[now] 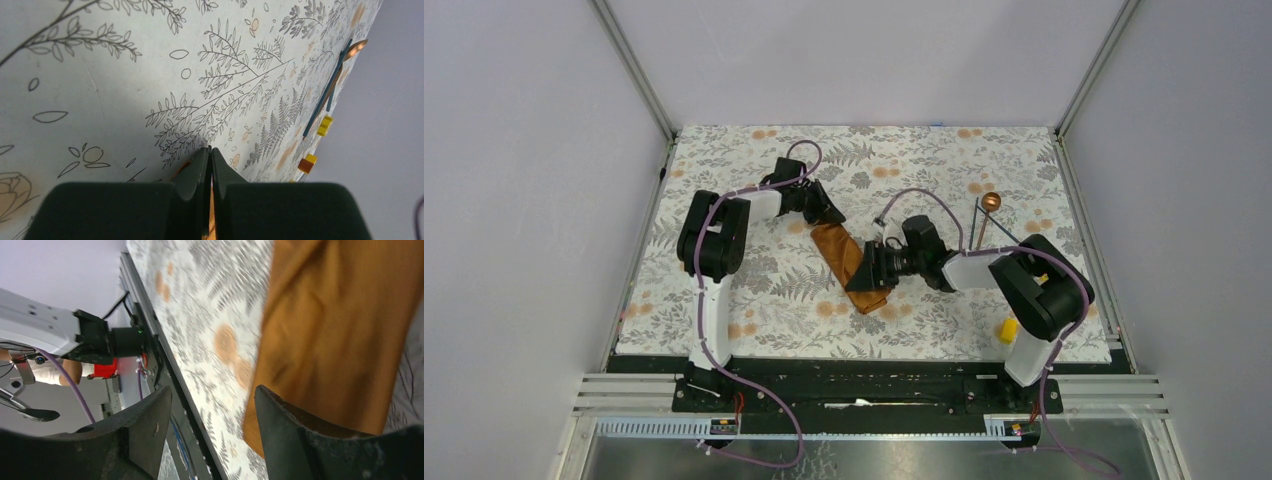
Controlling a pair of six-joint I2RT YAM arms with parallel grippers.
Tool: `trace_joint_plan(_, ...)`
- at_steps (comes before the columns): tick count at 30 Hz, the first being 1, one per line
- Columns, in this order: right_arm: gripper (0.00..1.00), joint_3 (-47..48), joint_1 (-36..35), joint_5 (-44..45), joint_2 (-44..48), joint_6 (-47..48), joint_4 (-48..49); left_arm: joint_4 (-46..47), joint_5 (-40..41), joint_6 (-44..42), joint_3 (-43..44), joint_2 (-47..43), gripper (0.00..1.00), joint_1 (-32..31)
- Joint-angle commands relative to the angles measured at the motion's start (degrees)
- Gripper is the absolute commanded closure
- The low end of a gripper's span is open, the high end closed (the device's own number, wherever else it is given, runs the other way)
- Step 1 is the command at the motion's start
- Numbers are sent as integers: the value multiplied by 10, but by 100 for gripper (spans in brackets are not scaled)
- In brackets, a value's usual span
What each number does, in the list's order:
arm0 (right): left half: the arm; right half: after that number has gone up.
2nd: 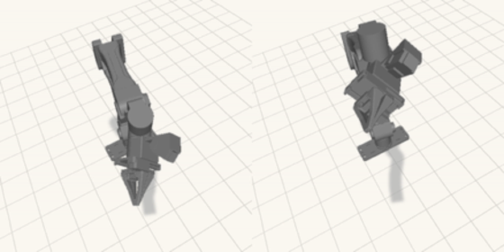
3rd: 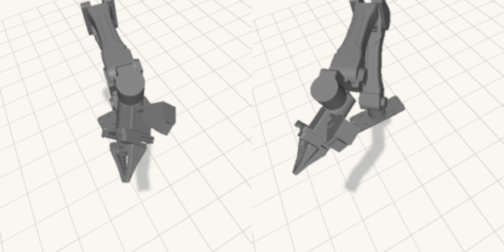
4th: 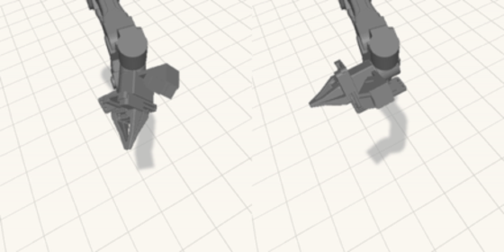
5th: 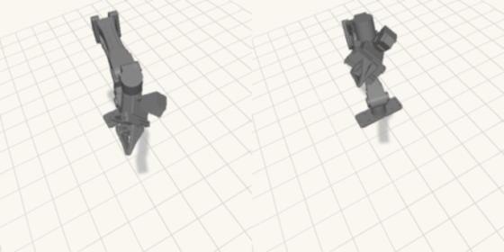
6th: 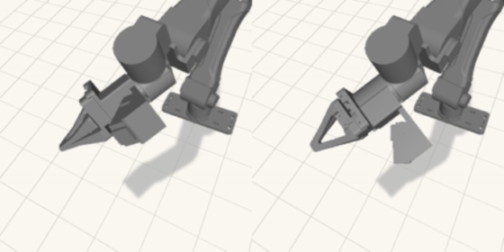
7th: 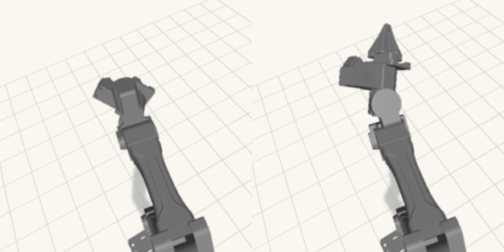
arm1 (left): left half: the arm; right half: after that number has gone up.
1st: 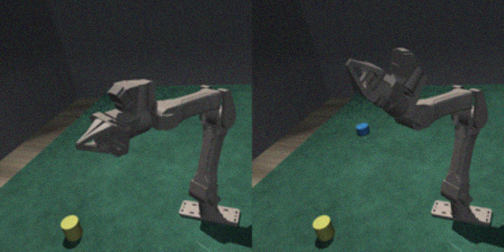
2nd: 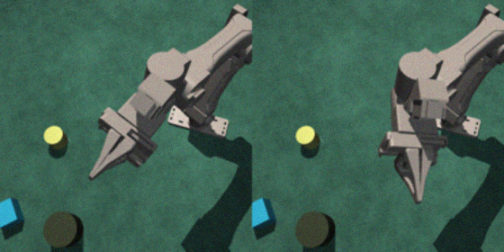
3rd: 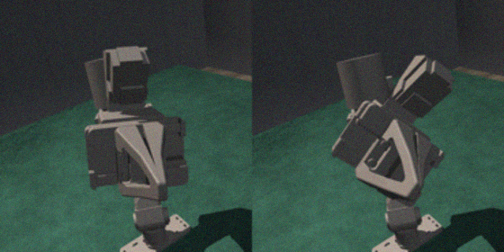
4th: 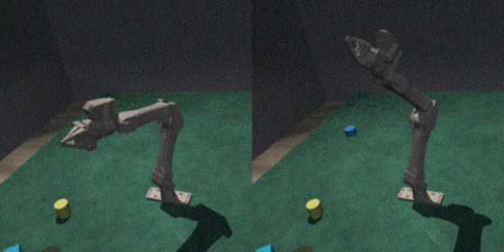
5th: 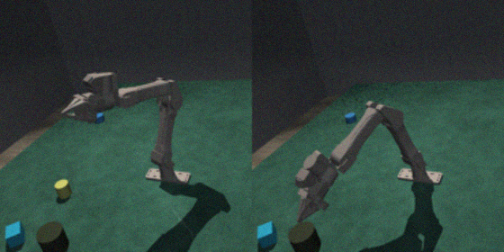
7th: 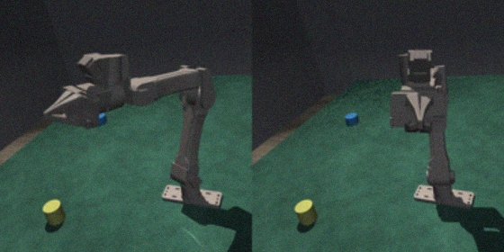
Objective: Fold the napkin into a case and place the utensils inside
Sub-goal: Smooth out the smaller rectangle-folded napkin at the center of the board, then pick up the smaller rectangle-folded napkin from the center of the board.
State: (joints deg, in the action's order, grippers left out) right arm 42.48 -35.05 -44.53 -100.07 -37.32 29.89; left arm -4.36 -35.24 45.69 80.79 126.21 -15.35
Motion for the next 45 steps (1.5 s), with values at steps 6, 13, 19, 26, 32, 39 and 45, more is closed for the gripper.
trace_joint_plan(6,30,-23,-4,25,49,38,-82,-89,14,-47,70,-31,67,-11)
trace_joint_plan(13,26,34,54,47,117,121,-258,-155,34,-77,52,-165,53,-12)
trace_joint_plan(19,27,55,93,37,75,144,-291,-167,101,-90,-105,-307,49,-11)
trace_joint_plan(26,39,54,93,63,33,164,-295,-102,104,-50,-268,-372,52,-14)
trace_joint_plan(32,53,25,92,58,26,147,-271,-62,105,-27,-304,-368,61,-29)
trace_joint_plan(39,63,6,82,67,8,117,-219,-91,119,-33,-303,-405,62,-31)
trace_joint_plan(45,77,84,85,156,-38,158,-292,-140,134,-52,-278,-441,61,-31)
